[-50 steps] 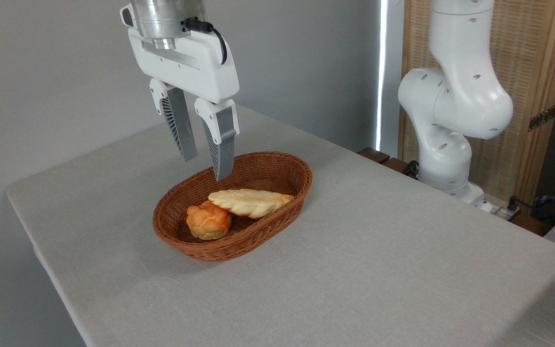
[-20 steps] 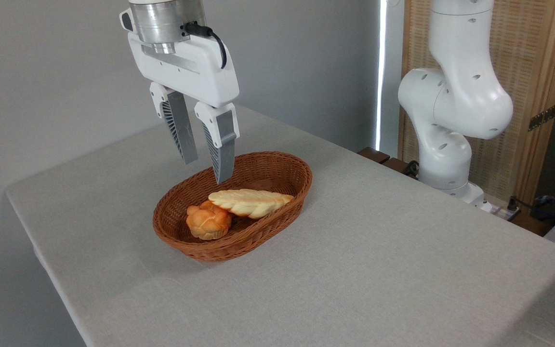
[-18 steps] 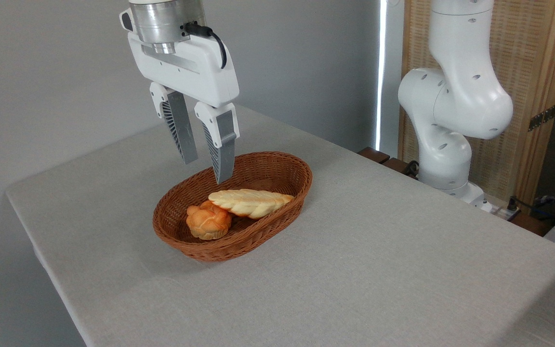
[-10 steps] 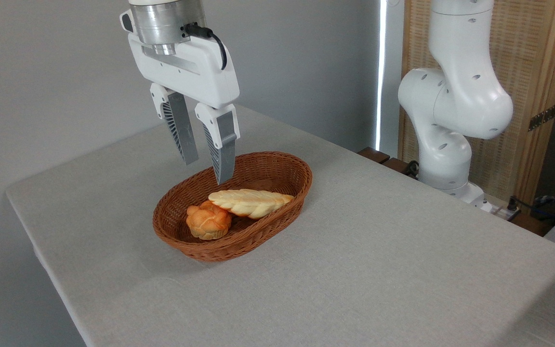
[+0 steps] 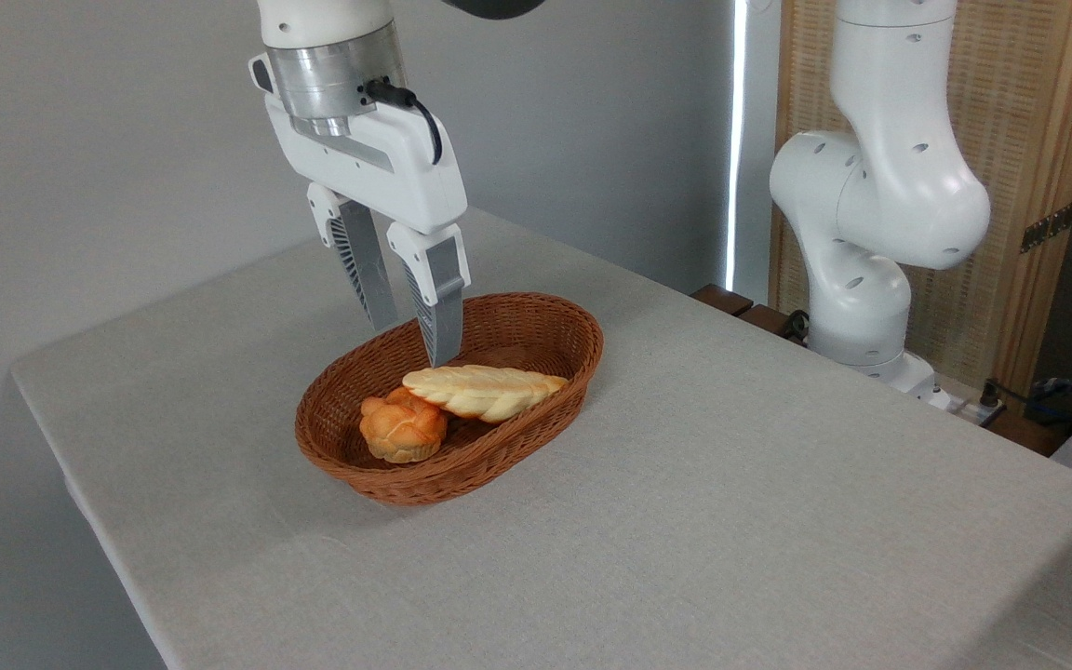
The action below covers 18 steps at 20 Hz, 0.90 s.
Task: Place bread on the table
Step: 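Lower the open gripper over the long pale bread roll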
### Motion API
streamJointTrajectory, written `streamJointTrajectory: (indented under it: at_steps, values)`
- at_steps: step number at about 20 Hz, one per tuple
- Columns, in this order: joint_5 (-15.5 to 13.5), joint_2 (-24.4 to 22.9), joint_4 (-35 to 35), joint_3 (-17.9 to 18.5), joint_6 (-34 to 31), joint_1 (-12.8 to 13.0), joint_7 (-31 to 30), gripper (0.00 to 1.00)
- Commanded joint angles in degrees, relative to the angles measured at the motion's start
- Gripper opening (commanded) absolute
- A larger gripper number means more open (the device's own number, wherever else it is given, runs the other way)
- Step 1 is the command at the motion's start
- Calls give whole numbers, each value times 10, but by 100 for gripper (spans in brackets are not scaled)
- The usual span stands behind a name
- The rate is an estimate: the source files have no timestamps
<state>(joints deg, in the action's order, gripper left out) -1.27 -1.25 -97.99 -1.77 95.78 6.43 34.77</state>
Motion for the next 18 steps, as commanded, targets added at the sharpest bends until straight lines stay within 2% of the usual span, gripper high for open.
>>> streamJointTrajectory:
  at_steps: [1,3,5,10,18]
  values:
    - [6,-68,-109,5,65,29,6,100]
    - [6,-103,-167,5,106,34,6,100]
    - [5,-115,-198,5,128,53,6,100]
    - [5,-157,-308,6,228,80,6,100]
    - [7,-156,-332,6,250,97,8,100]
